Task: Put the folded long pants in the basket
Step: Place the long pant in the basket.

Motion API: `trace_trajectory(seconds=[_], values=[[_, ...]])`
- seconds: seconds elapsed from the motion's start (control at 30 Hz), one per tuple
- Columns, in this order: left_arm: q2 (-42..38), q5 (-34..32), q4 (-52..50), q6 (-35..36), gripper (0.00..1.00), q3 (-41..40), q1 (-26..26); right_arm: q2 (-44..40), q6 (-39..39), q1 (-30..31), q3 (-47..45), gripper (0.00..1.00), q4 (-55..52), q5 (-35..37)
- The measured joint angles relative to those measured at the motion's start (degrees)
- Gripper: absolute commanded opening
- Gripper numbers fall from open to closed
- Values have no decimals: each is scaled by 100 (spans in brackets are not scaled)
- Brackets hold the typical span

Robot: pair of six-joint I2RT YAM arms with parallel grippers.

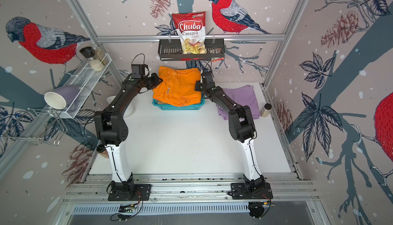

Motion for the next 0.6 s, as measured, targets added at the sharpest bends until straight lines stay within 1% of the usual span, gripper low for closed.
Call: trace_trajectory(seconds=[0.2, 0.37, 0.6], values=[[468, -39, -33, 13, 0, -37, 63, 448, 11, -68, 503, 0, -136, 42], [734, 52, 11, -98, 0, -247, 118, 761, 57, -149, 551, 0, -315, -4], [946, 144, 192, -201, 0, -374, 164, 990, 146, -240, 699, 0, -162, -223]])
